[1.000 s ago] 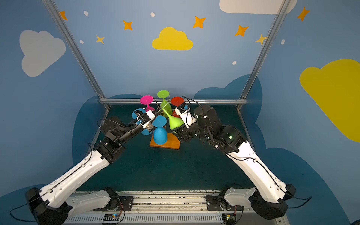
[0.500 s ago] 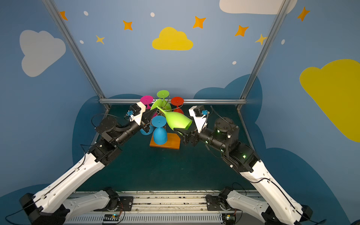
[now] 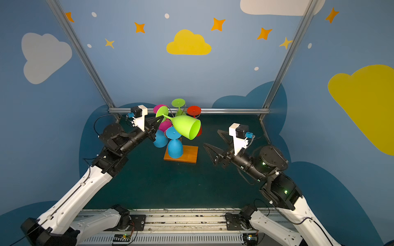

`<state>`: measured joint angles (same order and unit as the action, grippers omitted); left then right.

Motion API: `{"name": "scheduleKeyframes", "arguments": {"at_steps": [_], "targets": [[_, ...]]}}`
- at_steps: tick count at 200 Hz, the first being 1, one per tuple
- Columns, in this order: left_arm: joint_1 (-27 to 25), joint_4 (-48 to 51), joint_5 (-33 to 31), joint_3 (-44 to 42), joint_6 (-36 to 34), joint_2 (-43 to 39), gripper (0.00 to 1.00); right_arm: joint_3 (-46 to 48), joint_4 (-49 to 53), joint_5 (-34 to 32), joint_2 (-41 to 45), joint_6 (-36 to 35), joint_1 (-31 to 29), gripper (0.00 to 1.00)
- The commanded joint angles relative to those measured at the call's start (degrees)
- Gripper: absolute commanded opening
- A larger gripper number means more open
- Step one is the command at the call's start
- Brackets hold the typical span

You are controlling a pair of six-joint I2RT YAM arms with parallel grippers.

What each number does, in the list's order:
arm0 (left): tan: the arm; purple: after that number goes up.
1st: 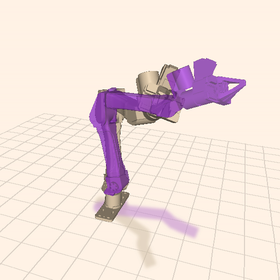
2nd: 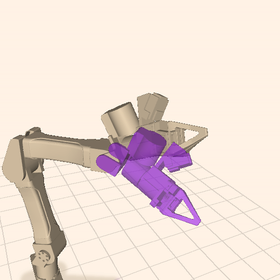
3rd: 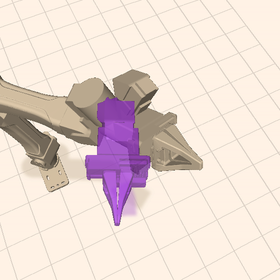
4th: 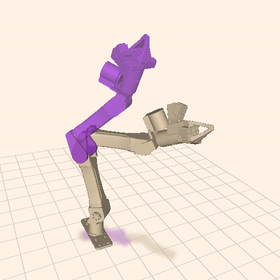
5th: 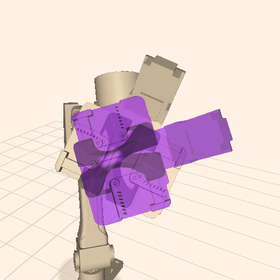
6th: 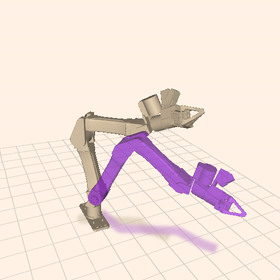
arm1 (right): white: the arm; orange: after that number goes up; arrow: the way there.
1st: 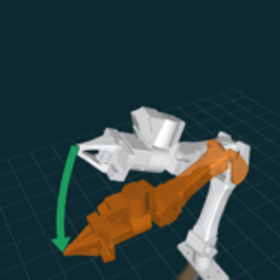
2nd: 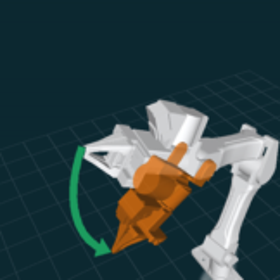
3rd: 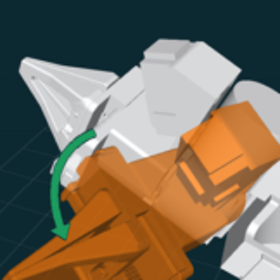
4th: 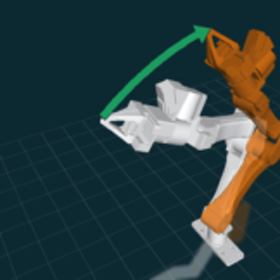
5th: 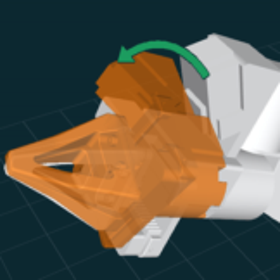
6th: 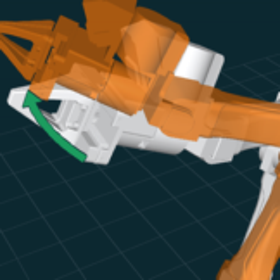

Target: Take the wine glass off the wine glass rack

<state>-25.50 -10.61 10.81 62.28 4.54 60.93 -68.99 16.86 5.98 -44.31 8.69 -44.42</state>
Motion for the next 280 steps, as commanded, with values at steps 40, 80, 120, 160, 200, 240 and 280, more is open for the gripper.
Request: {"name": "scheduleKeyframes", "arguments": {"at_steps": [40, 80, 120, 160, 200, 240, 280], "targets": [[2.99, -5.8, 6.55, -2.98, 5.07, -2.47, 0.03, -3.97, -0.87, -1.43, -7.56, 1.2, 0.72, 0.81], [6.14, -8.67, 10.64, -4.57, 8.55, -3.36, 0.03, -6.54, -1.04, -0.34, -10.97, 1.33, 2.09, 0.79], [6.43, -9.56, 11.78, -4.99, 8.91, -3.87, 0.03, -9.13, -2.08, 4.18, -13.78, 2.9, 4.05, 0.77], [6.56, -9.79, 11.69, -5.24, 8.91, -3.7, 0.03, -11.2, -2.44, 8.0, -16.75, 4.56, 4.17, 0.73], [6.51, -10.22, 11.52, -5.63, 9.3, -3.91, 0.03, -12.03, -3.36, 9.64, -19.09, 6.36, 4.09, 0.65], [6.56, -10.31, 11.52, -5.78, 9.52, -3.85, 0.03, -11.81, -5.56, 10.98, -20.24, 8.52, 4.05, 0.36], [6.52, -10.24, 11.16, -5.86, 9.09, -3.46, 0.04, -11.75, -6.58, 12.43, -21.05, 10.13, 3.93, 0.13]]}}
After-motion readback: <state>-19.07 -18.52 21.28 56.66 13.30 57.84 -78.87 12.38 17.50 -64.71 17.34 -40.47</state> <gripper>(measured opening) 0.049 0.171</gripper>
